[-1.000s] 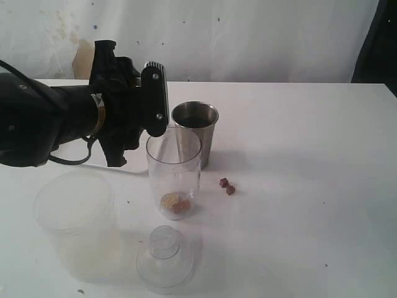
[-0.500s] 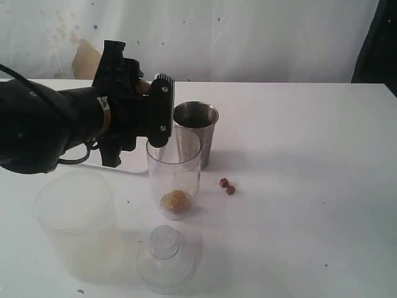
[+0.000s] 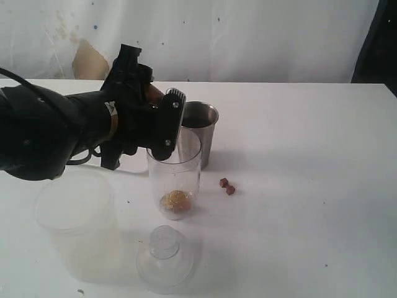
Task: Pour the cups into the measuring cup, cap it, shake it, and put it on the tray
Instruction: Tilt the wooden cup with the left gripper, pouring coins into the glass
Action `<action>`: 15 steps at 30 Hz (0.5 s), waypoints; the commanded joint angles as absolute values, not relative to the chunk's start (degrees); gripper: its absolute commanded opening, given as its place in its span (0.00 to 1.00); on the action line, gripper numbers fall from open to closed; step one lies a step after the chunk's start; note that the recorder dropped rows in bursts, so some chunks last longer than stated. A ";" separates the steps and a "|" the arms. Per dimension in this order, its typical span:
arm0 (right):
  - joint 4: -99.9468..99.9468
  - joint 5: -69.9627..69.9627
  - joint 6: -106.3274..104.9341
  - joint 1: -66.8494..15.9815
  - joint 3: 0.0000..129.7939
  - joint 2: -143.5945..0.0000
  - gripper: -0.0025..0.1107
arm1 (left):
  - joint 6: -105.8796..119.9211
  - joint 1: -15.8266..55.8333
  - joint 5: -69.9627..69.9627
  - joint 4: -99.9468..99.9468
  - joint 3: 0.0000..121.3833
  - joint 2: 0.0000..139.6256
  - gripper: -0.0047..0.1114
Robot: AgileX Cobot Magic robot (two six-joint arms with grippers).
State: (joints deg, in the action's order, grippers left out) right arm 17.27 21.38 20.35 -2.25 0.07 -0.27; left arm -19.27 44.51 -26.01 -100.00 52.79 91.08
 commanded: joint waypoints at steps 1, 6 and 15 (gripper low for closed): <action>17.91 21.11 20.35 -2.29 0.00 0.00 0.02 | -18.83 44.81 -27.26 -99.95 52.74 90.70 0.04; 17.91 21.11 20.35 -2.29 0.00 0.00 0.02 | -15.68 44.81 -27.73 -99.95 52.74 90.70 0.04; 17.91 21.11 20.35 -2.29 0.00 0.00 0.02 | -12.48 45.98 -28.11 -99.95 52.74 90.74 0.04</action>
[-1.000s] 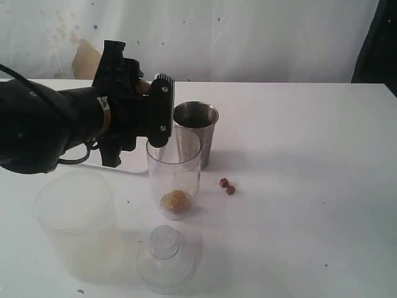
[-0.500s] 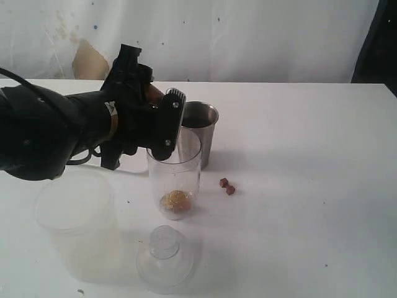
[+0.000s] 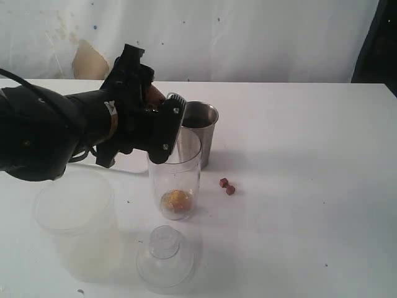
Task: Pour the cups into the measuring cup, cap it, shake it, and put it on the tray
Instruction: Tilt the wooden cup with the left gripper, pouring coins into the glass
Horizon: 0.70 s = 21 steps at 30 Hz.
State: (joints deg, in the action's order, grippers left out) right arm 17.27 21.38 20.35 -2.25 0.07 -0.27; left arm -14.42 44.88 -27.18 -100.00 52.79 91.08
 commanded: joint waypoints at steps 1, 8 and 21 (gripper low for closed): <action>17.91 21.11 20.35 -2.29 0.00 0.00 0.02 | -11.73 45.98 -28.11 -99.95 52.74 90.74 0.04; 17.91 21.11 20.35 -2.29 0.00 0.00 0.02 | -5.42 47.01 -28.28 -99.95 52.74 90.74 0.04; 17.91 21.05 22.25 -2.29 0.00 0.00 0.02 | 1.34 47.47 -29.40 -99.95 54.56 91.29 0.04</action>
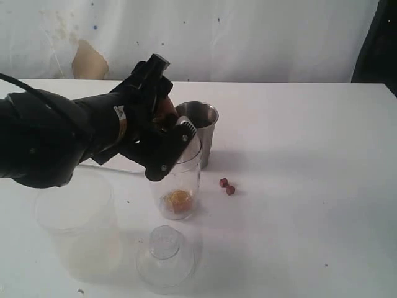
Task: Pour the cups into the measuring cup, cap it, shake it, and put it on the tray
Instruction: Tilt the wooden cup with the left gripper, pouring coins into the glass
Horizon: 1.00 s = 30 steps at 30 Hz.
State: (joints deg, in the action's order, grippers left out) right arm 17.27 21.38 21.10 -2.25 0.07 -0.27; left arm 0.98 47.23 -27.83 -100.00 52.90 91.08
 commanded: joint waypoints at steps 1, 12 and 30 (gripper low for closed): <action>17.91 21.05 22.25 -2.29 0.00 0.00 0.02 | 1.21 47.47 -29.45 -99.95 55.20 91.40 0.04; 17.91 21.05 22.25 -2.29 0.00 0.00 0.02 | 8.74 49.42 -32.36 -99.95 57.73 95.07 0.04; 17.91 21.16 22.26 -2.29 0.00 0.00 0.02 | 11.00 52.70 -38.95 -99.95 57.73 95.70 0.04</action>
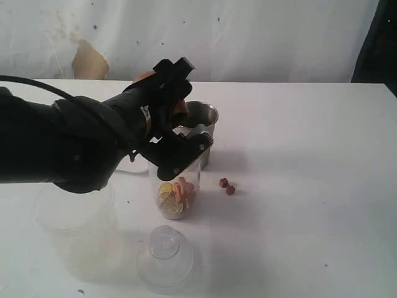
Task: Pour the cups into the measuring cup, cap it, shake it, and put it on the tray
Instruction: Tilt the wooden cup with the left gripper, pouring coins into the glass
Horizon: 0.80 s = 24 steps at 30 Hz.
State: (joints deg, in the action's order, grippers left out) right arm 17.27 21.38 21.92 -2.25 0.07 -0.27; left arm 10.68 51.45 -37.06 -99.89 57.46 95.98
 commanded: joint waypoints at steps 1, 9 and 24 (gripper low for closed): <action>17.91 21.16 22.26 -2.29 0.00 0.00 0.02 | 11.00 52.70 -39.22 -99.95 57.73 95.70 0.04; 17.91 21.16 22.26 -2.29 0.00 0.00 0.02 | 12.08 52.80 -43.48 -99.95 57.73 95.70 0.04; 17.91 21.16 22.26 -2.29 0.00 0.00 0.02 | -45.47 50.58 -49.97 -99.81 57.73 88.59 0.04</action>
State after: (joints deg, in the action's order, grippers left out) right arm 17.27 21.38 21.92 -2.25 0.07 -0.27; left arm -31.62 52.08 -48.12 -99.78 57.46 91.75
